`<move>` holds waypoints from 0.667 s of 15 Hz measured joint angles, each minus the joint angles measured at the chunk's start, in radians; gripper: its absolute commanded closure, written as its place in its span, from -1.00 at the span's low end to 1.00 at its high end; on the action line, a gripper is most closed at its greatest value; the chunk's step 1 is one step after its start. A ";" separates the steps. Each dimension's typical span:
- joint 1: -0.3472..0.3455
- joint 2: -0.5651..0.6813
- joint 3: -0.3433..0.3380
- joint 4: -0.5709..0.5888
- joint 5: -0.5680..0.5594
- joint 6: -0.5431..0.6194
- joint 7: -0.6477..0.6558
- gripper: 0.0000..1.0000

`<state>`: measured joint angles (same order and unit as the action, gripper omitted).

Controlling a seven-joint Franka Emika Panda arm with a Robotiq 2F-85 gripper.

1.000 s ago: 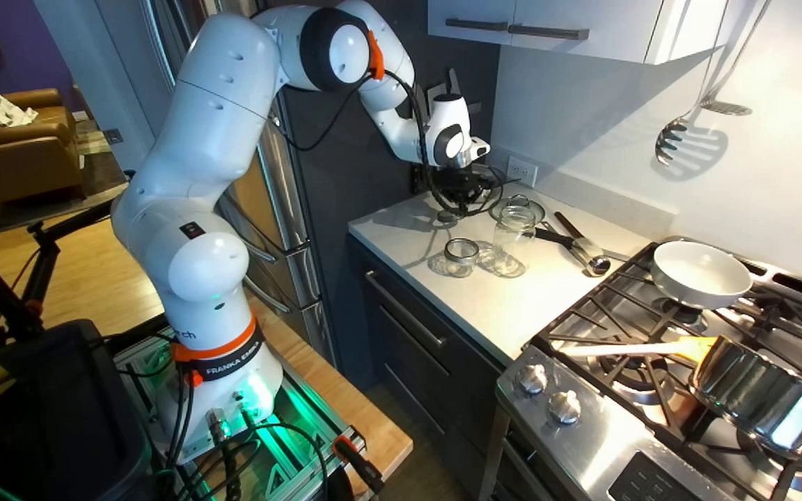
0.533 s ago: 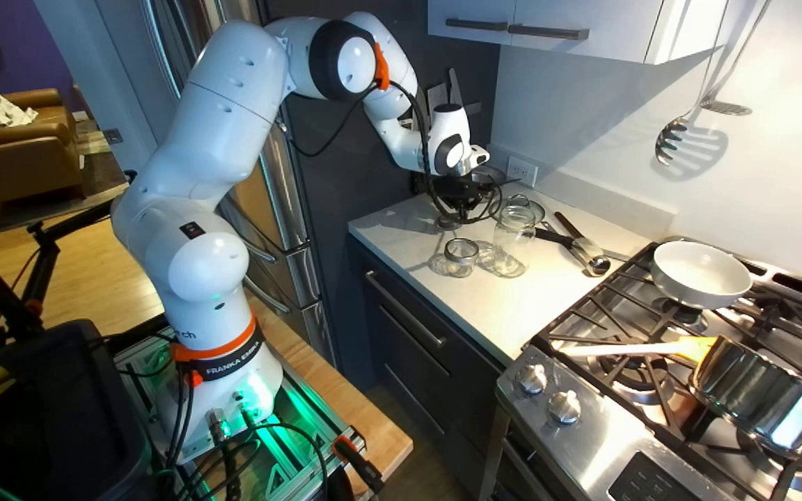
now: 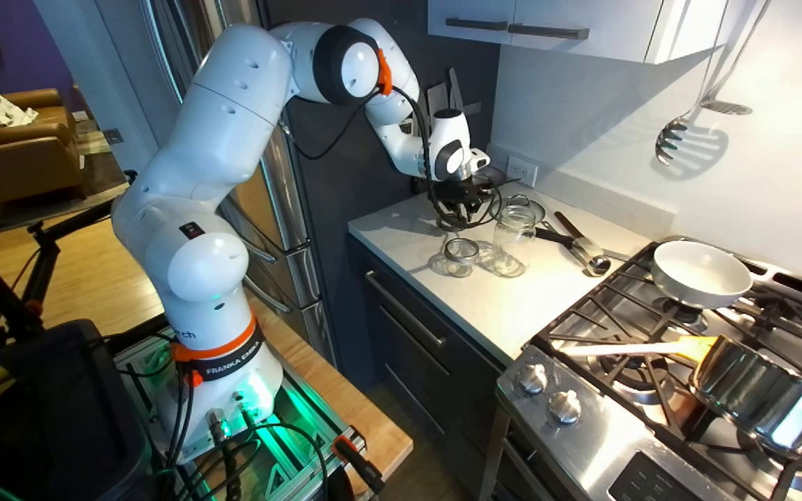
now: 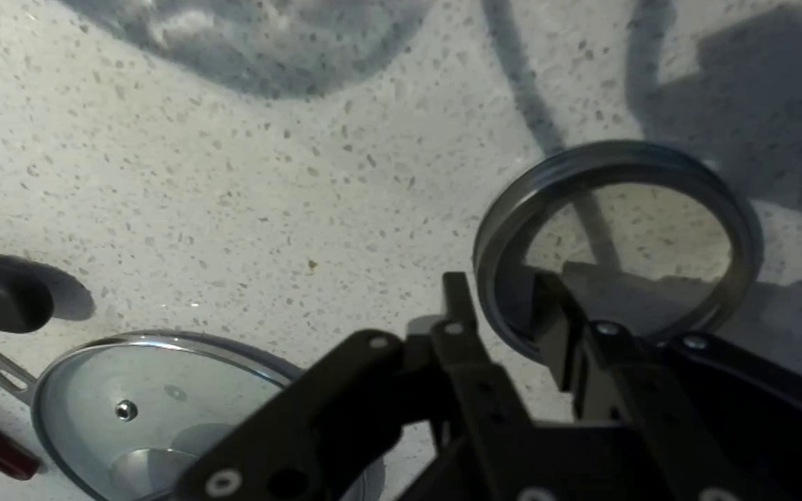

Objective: Remove the canning lids from the two jars and put them on the counter top one at a time

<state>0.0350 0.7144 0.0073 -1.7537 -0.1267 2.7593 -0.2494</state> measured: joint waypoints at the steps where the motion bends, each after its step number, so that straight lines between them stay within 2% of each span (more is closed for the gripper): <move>1: 0.000 -0.004 0.002 0.000 0.001 0.002 0.010 -0.40; 5: 0.002 -0.061 0.017 -0.014 0.005 0.001 0.055 -0.98; 8: 0.006 -0.138 0.012 -0.056 0.004 -0.018 0.102 -1.00; 10: -0.001 -0.196 0.016 -0.094 0.014 -0.076 0.113 -1.00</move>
<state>0.0340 0.5179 0.0234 -1.8480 -0.1126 2.6835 -0.1368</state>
